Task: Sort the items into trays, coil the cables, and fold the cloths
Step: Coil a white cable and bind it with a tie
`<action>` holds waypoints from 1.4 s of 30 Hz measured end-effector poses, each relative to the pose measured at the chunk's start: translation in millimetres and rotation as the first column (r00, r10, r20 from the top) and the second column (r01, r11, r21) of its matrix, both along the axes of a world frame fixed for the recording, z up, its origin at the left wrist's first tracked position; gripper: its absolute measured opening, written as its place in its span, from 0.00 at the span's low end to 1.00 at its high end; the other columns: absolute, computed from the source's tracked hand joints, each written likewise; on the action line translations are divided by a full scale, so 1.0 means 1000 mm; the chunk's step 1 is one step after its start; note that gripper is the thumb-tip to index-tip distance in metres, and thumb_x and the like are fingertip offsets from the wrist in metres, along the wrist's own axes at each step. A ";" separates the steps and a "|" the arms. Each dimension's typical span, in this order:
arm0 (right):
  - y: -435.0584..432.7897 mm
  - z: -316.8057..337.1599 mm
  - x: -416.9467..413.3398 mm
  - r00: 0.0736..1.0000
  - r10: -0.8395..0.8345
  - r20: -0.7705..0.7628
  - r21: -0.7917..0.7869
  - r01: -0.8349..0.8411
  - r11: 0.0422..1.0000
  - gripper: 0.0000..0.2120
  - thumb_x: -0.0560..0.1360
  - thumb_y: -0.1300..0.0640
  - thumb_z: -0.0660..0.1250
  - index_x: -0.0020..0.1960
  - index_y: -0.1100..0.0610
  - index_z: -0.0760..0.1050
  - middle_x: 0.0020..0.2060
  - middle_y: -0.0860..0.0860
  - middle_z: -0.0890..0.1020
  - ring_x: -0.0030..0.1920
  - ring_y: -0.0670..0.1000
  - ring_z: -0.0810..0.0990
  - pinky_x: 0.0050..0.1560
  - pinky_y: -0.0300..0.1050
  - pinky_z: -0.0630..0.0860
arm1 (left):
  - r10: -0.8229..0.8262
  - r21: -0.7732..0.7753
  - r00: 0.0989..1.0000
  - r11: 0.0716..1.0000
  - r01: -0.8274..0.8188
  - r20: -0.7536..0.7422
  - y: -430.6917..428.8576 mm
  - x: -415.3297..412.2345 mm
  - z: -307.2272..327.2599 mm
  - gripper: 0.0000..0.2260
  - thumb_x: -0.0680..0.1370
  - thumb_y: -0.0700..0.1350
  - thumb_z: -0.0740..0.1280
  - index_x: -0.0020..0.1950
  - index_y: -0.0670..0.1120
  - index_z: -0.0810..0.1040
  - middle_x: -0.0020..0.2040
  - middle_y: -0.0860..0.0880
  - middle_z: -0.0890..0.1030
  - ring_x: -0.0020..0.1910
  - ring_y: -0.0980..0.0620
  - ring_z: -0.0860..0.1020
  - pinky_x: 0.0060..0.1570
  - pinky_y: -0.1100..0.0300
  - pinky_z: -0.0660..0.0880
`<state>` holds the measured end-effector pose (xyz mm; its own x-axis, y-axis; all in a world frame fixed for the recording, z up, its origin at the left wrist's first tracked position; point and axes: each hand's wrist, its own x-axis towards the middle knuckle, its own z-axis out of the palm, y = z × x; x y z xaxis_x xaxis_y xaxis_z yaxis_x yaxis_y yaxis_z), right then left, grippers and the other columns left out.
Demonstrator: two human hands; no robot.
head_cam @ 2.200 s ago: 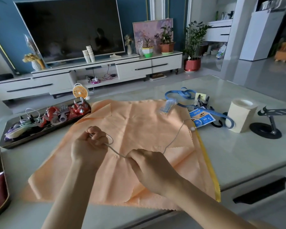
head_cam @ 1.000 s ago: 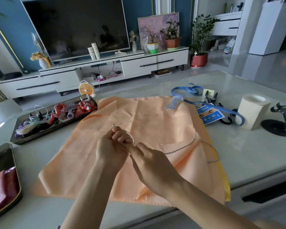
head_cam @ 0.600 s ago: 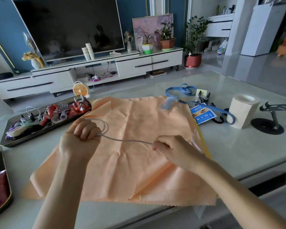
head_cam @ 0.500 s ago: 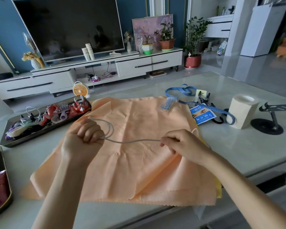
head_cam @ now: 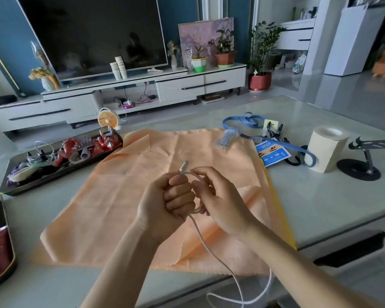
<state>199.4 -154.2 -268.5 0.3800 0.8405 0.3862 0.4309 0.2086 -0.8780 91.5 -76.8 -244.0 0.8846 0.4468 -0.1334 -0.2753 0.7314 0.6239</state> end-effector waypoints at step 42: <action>-0.012 0.004 0.010 0.971 -0.201 -0.126 -0.086 0.192 0.978 0.10 0.72 0.59 0.69 0.35 0.63 0.78 0.20 0.49 0.72 0.22 0.46 0.69 0.26 0.39 0.66 | 0.251 0.360 0.865 0.929 -0.088 -0.436 -0.015 -0.015 -0.010 0.16 0.82 0.43 0.54 0.42 0.36 0.76 0.31 0.42 0.82 0.21 0.52 0.76 0.20 0.69 0.69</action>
<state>209.6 -166.2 -264.9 0.5843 0.7682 0.2616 0.3355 0.0648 -0.9398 76.0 -92.1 -253.8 0.6598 0.6730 -0.3343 0.0066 0.4396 0.8982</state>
